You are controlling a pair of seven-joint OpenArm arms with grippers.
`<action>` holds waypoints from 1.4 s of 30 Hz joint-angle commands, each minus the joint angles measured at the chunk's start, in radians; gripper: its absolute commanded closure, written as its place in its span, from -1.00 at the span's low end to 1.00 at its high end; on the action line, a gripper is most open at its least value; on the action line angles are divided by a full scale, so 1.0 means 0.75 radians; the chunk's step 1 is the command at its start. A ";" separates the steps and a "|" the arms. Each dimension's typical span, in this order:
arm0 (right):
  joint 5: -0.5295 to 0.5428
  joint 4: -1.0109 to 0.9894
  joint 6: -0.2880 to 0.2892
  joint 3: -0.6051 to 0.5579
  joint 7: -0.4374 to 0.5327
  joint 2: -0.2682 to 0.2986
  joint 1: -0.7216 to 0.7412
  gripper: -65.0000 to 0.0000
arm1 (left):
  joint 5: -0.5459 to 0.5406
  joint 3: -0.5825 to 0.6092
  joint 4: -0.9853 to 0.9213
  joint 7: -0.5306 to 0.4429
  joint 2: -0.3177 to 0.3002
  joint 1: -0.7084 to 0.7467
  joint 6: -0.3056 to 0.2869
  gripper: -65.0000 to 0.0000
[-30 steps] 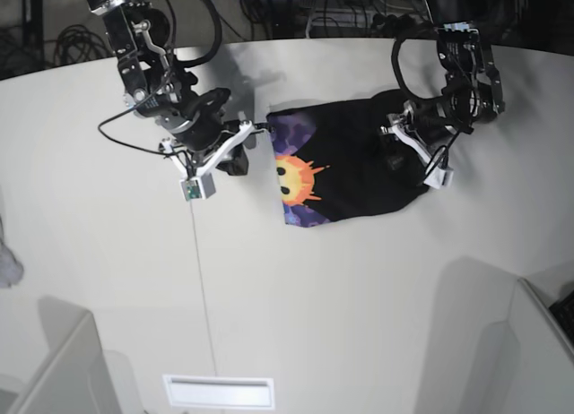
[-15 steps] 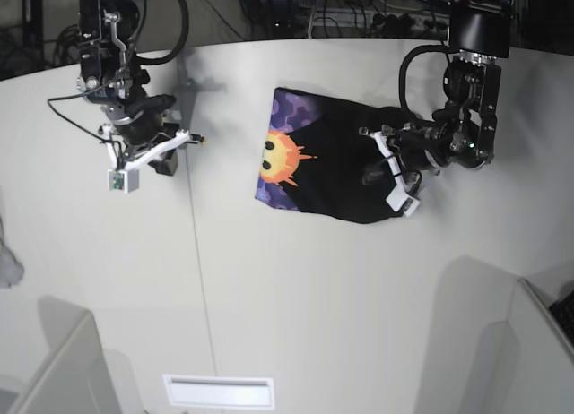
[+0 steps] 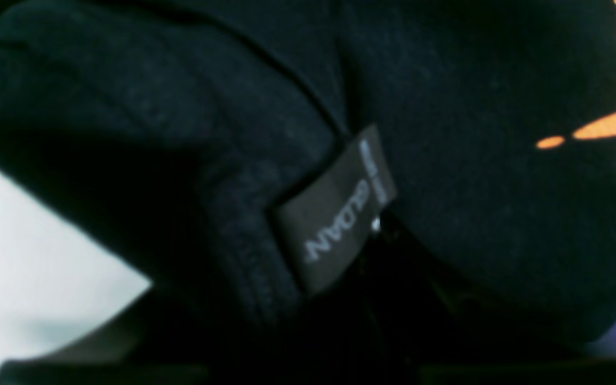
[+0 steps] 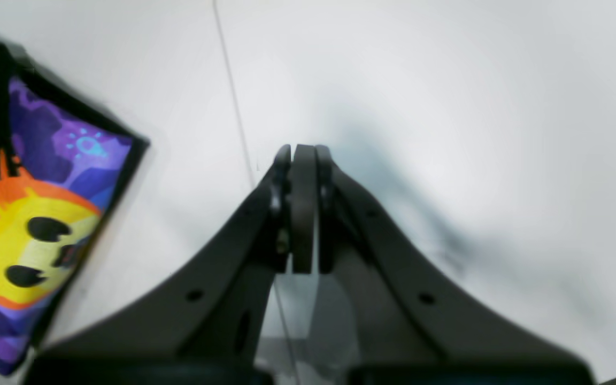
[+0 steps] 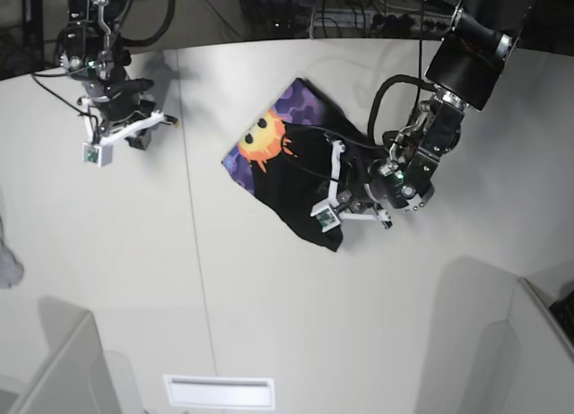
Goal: Fold the T-shirt properly
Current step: 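Grasp the bundle with the left gripper and rotate it upright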
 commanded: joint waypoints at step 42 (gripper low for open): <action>0.001 0.023 -0.002 0.183 0.021 -0.241 -0.041 1.00 | 0.288 0.784 -0.055 -0.394 0.095 -0.403 -0.257 1.00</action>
